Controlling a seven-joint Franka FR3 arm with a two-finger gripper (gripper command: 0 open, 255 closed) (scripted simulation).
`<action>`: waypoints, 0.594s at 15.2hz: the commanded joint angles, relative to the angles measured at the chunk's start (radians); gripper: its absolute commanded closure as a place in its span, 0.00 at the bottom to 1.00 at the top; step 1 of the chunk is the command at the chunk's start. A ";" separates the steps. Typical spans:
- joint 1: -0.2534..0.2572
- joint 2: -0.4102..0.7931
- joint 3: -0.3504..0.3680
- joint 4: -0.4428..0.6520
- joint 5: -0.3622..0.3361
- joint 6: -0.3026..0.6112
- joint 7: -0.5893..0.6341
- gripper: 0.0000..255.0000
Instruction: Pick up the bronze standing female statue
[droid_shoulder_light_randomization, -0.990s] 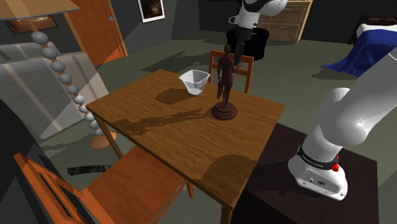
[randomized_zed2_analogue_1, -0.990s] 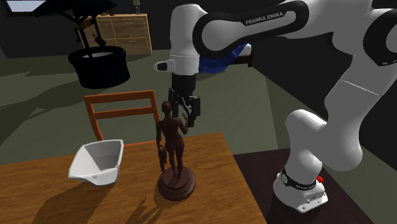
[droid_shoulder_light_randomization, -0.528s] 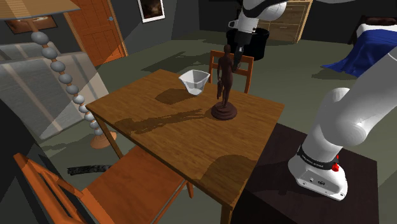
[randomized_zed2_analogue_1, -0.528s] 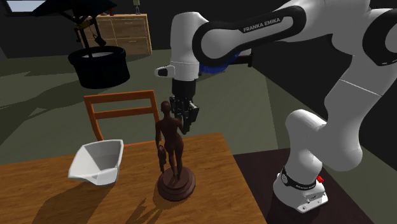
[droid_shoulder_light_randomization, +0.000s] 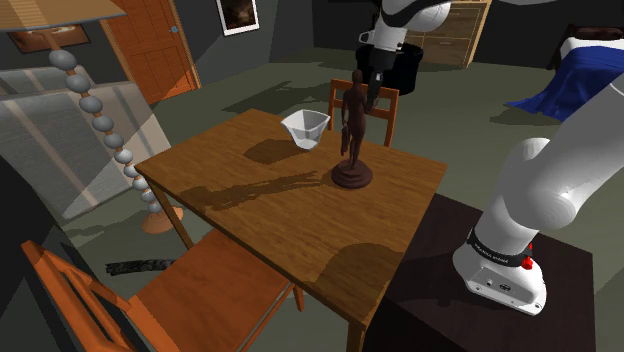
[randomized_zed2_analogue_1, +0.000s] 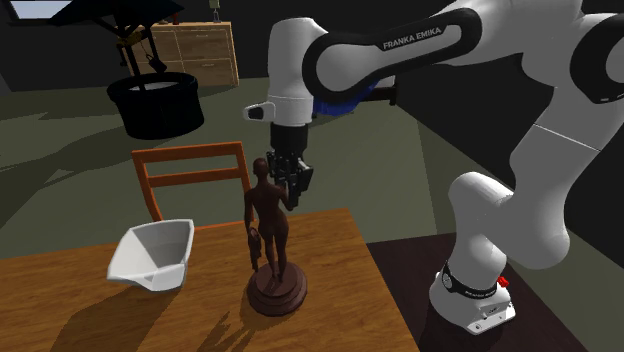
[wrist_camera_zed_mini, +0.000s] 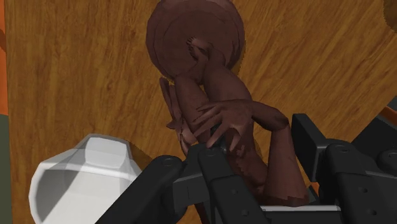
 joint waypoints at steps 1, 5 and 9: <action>0.000 -0.003 0.001 0.018 -0.001 -0.020 0.004 1.00; 0.001 -0.005 0.004 0.069 -0.003 -0.072 0.015 1.00; 0.003 -0.005 0.007 0.123 -0.004 -0.125 0.025 1.00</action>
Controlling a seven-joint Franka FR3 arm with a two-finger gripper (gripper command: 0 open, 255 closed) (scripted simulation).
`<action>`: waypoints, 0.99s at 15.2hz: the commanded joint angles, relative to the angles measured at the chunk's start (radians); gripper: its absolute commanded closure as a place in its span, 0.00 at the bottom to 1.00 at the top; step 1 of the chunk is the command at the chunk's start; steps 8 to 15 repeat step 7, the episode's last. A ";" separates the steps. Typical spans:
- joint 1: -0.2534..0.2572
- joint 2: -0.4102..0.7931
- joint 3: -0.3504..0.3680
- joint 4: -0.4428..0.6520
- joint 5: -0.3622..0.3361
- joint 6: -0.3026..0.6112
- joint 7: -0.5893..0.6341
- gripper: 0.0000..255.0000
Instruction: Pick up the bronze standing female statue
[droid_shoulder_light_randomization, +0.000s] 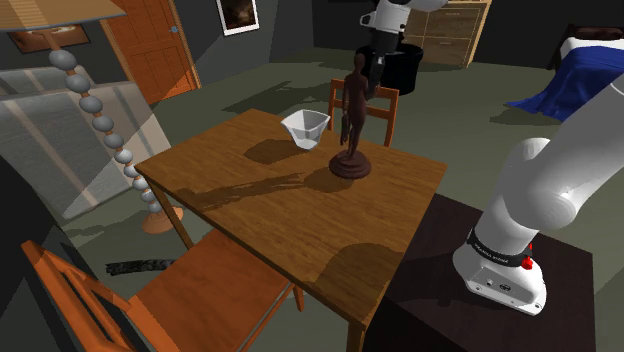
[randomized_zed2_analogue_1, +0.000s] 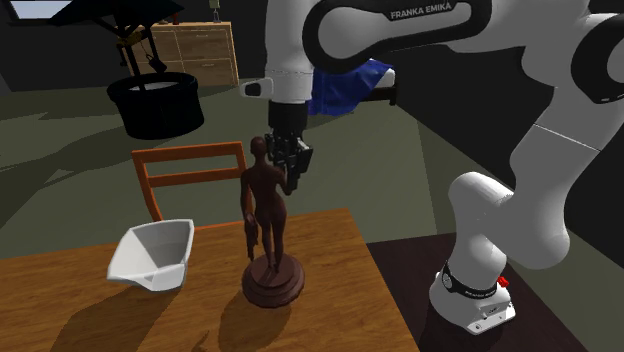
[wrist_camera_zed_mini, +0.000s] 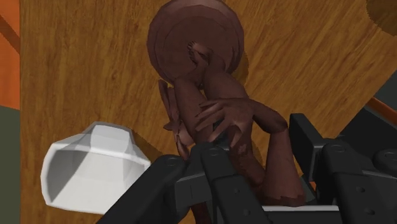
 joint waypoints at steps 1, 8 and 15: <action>0.001 -0.001 0.002 0.027 0.000 -0.025 0.006 1.00; 0.004 0.004 0.003 0.087 0.001 -0.080 0.015 1.00; 0.004 0.004 0.003 0.087 0.001 -0.080 0.015 1.00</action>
